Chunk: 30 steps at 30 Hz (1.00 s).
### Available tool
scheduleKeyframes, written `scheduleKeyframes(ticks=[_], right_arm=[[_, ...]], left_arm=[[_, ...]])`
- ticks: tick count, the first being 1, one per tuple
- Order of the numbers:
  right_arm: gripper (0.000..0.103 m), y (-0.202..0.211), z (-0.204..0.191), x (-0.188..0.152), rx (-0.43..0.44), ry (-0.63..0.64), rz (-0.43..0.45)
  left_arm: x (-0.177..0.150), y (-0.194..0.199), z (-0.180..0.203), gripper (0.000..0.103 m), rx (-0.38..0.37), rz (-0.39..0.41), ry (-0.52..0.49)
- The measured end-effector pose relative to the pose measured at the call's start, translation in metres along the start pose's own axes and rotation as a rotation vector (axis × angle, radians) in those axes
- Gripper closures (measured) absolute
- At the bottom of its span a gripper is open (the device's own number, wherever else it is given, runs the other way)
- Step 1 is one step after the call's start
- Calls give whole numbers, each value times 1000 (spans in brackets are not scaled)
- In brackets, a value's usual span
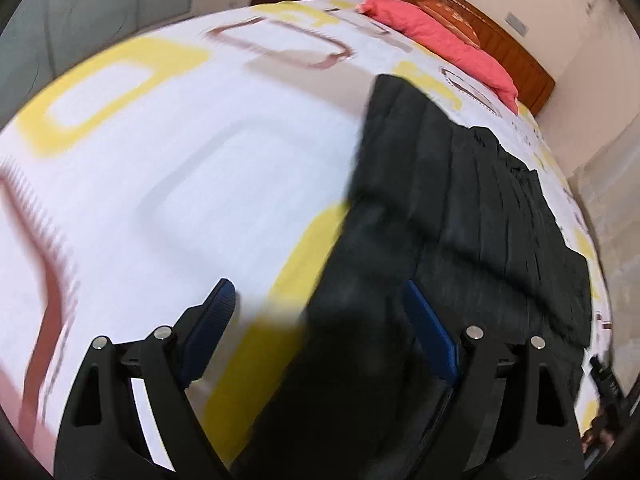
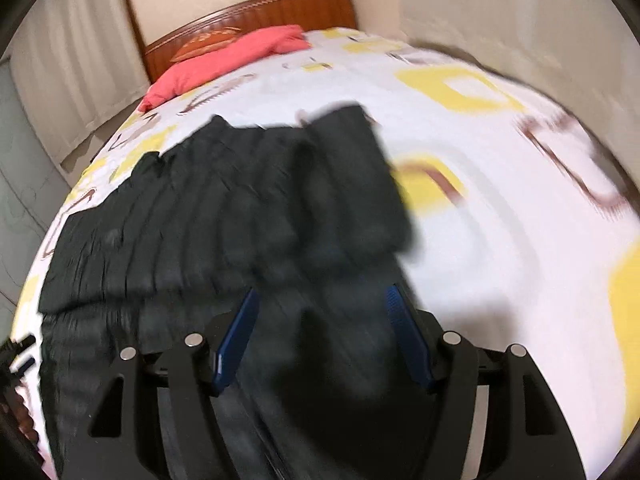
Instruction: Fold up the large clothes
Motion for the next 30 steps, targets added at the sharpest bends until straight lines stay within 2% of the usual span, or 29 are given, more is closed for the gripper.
scheduleKeyframes(ticks=[4, 6, 8, 10, 13, 15, 19, 22, 25, 26, 28, 30], right_arm=[[37, 27, 40, -63, 53, -108, -64], [37, 35, 53, -90, 79, -154, -90], [37, 44, 64, -117, 116, -205, -108], [37, 56, 66, -133, 162, -230, -96], [37, 72, 63, -160, 252, -284, -110], [37, 79, 59, -172, 319, -315, -115], [36, 88, 43, -187, 424, -313, -126], [37, 86, 32, -187, 466, -300, -118], [39, 86, 31, -187, 497, -321, -114], [46, 87, 31, -191, 511, -325, -126], [51, 88, 32, -194, 528, -333, -132], [60, 86, 34, -198, 535, -345, -142]], left_arm=[[-54, 31, -44, 17, -44, -46, 96], [-82, 43, -61, 19, -100, -73, 158], [-99, 59, -67, 22, -141, -56, 189], [-115, 68, -69, 22, -163, -73, 214], [-141, 78, -65, 22, -242, -102, 241], [-151, 85, -65, 22, -266, -82, 238], [-168, 88, -56, 25, -401, -104, 323], [-170, 88, -43, 27, -426, -97, 287], [-172, 87, -40, 35, -454, -113, 310], [-173, 87, -44, 41, -455, -114, 322], [-177, 88, -51, 46, -463, -115, 335], [-178, 86, -51, 48, -470, -113, 334]])
Point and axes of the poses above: each gripper's, at about its wrist camera, not at the fingertips, and y roughly against the way its jaws point, z to its right, x to its top, the point moved 10 cm from there along -y, roughly the way its jaws point, and after that the axes turned 1 degree about -z, right-handed, at the moved point
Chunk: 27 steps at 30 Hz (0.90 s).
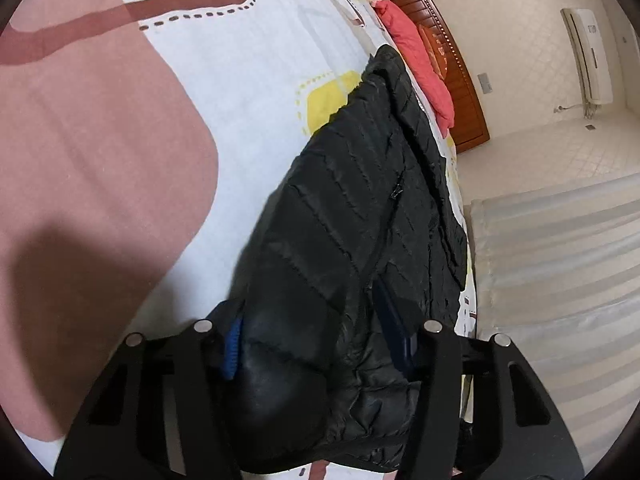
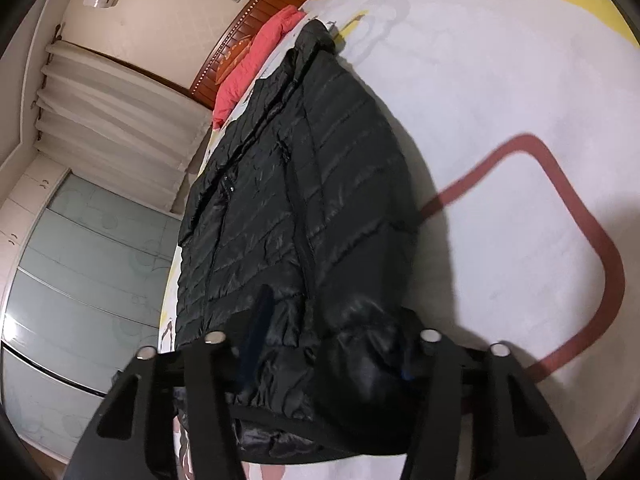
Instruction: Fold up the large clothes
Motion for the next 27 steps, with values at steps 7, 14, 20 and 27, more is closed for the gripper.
scheduleKeyframes(ticks=[7, 14, 20, 27], right_arm=[[87, -10, -8, 7, 52, -24, 7], [91, 17, -49, 25, 184, 21, 93], [92, 50, -90, 28, 257, 105, 157], [92, 90, -123, 22, 316, 159, 203]], left_arm=[[-8, -12, 14, 60, -41, -21, 21], [5, 7, 28, 92, -130, 28, 40], [15, 45, 78, 94, -244, 80, -51], [5, 94, 106, 95, -293, 113, -131]])
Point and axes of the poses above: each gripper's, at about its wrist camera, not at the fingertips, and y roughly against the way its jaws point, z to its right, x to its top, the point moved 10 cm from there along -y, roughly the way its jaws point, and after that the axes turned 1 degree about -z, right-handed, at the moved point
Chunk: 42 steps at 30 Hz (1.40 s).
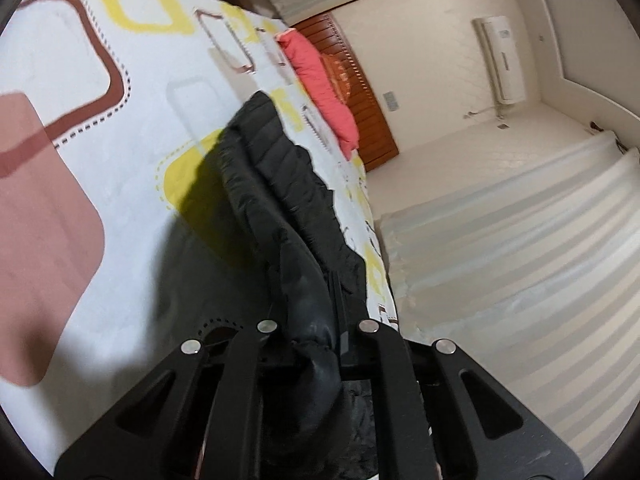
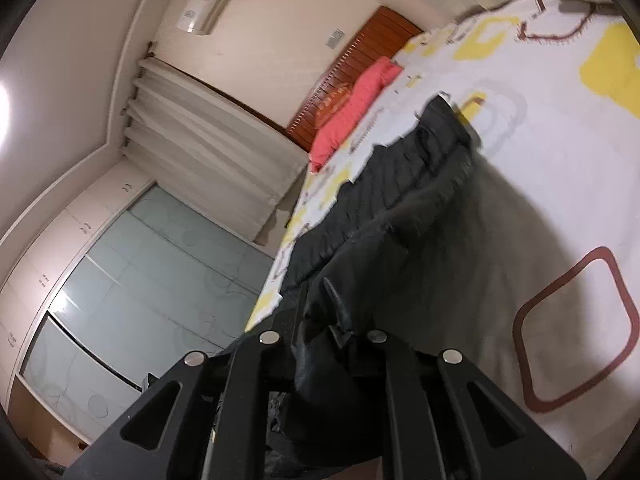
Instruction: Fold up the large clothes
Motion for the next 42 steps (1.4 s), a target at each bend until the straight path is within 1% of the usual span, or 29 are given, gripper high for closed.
scheduleKeyframes(ticks=[4, 6, 8, 10, 13, 15, 16, 18, 19, 20, 21, 22, 24, 25, 26, 29, 32, 34, 37, 38, 40, 41, 42], right_arm=[[92, 16, -22, 3, 27, 32, 25], [92, 25, -34, 6, 46, 54, 41], [92, 24, -37, 14, 58, 60, 50], [92, 14, -39, 28, 66, 75, 55], [92, -12, -36, 51, 69, 75, 59], [92, -26, -35, 65, 70, 81, 61], [92, -43, -34, 80, 65, 83, 63], [92, -61, -33, 95, 67, 85, 62], [92, -80, -30, 109, 54, 85, 64], [92, -90, -28, 115, 48, 81, 58], [92, -100, -24, 122, 38, 72, 55], [92, -117, -17, 132, 16, 58, 52], [92, -149, 0, 150, -31, 30, 43], [92, -164, 12, 158, -58, 16, 43], [92, -176, 23, 164, -80, -1, 39], [92, -208, 57, 173, -120, -55, 20], [92, -243, 95, 177, -179, -90, -14], [92, -255, 111, 175, -208, -102, -29], [91, -275, 134, 174, -234, -124, -43], [88, -277, 136, 173, -231, -129, -45], [88, -281, 136, 174, -226, -140, -53], [85, -280, 134, 174, -212, -144, -51], [80, -278, 131, 174, -202, -144, -50]], left_arm=[[-6, 23, 19, 95, -23, -3, 1], [-6, 37, 34, 95, -43, 11, -15], [-2, 47, 44, 95, -54, 27, -37], [11, 41, 54, 94, -63, 35, -62], [30, 23, 56, 94, -61, 41, -76], [51, -1, 56, 94, -59, 42, -72], [66, -19, 57, 94, -54, 42, -77], [86, -40, 58, 94, -41, 51, -83], [98, -54, 60, 94, -38, 53, -85], [113, -77, 58, 94, -18, 48, -95], [123, -91, 56, 94, 2, 48, -98], [131, -103, 54, 94, 14, 45, -97], [153, -143, 45, 94, 69, 42, -111], [159, -154, 40, 94, 83, 40, -115], [168, -172, 32, 94, 111, 36, -119], [190, -217, 2, 95, 167, 23, -87], [203, -255, -25, 95, 216, 2, -63], [206, -278, -44, 95, 259, -16, -69], [207, -300, -64, 94, 302, -37, -87], [207, -304, -68, 94, 305, -42, -84], [209, -308, -74, 94, 295, -50, -69], [210, -310, -74, 93, 285, -51, -63], [211, -308, -73, 91, 272, -54, -56]])
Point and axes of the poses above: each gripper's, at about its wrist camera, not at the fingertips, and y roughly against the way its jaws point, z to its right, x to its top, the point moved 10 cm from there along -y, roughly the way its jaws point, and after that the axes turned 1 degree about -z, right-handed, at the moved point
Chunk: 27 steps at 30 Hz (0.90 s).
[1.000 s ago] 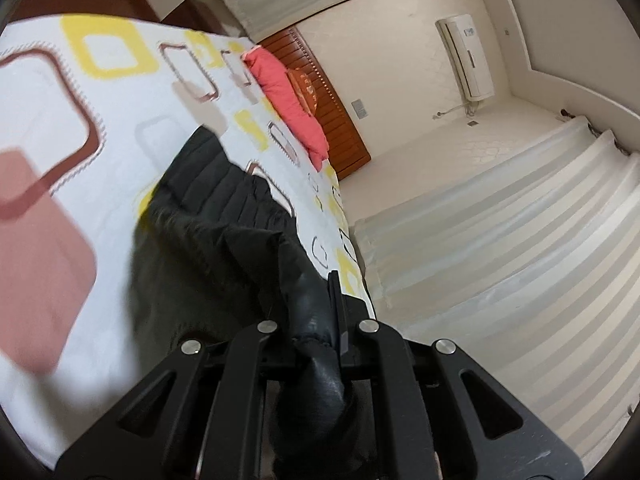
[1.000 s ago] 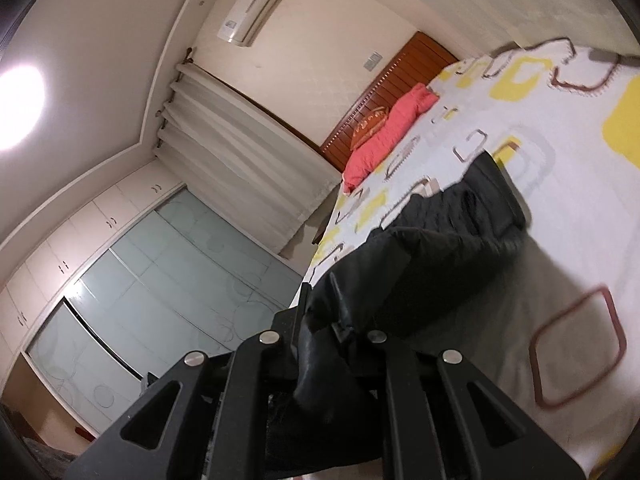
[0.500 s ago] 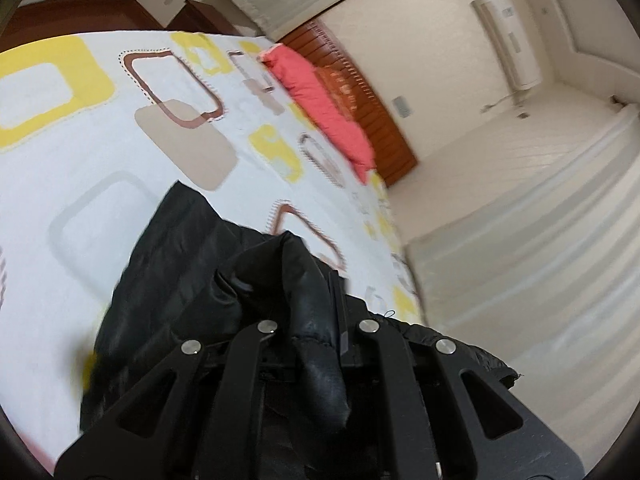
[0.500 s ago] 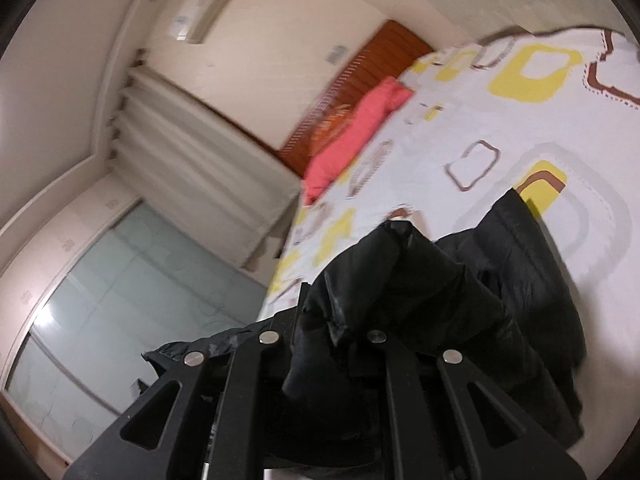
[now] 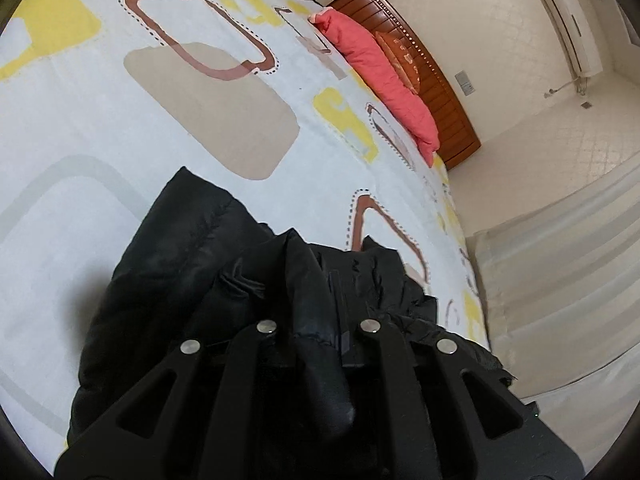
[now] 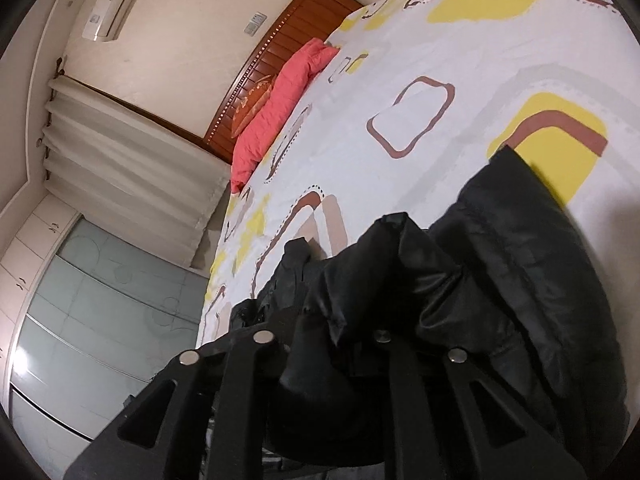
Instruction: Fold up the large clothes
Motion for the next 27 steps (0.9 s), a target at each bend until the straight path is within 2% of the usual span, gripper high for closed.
scheduleKeyframes(ticks=[1, 2, 3, 4, 5, 6, 10, 15, 19, 24, 27], right_arm=[[76, 3, -3, 0, 9, 1, 1], [63, 9, -7, -1, 32, 2, 6], [52, 11, -10, 1, 45, 2, 11], [47, 14, -13, 2, 59, 3, 19], [43, 21, -19, 1, 73, 8, 27], [41, 25, -23, 1, 81, 13, 33], [38, 43, -33, -4, 91, 37, 52], [37, 66, -40, -11, 79, 83, 98], [37, 62, -35, -16, 20, 105, 98], [37, 17, -30, -36, -214, 274, -18], [38, -24, -35, -37, -310, 352, -91]], left_arm=[[1, 4, 2, 88, -16, -2, 8], [1, 6, 4, 81, -36, -5, 18], [2, 11, 7, 64, -64, -9, 34], [3, 15, 10, 53, -84, -8, 48], [5, 22, 14, 35, -108, 7, 70], [8, 30, 17, 29, -115, 28, 84], [15, 52, 30, 24, -140, 43, 102], [2, 68, 29, 24, -75, 56, 23], [-18, 62, 20, 24, -36, 18, -15], [-31, 39, 24, 24, 17, -25, -105], [-27, 16, 37, 24, 71, -34, -193]])
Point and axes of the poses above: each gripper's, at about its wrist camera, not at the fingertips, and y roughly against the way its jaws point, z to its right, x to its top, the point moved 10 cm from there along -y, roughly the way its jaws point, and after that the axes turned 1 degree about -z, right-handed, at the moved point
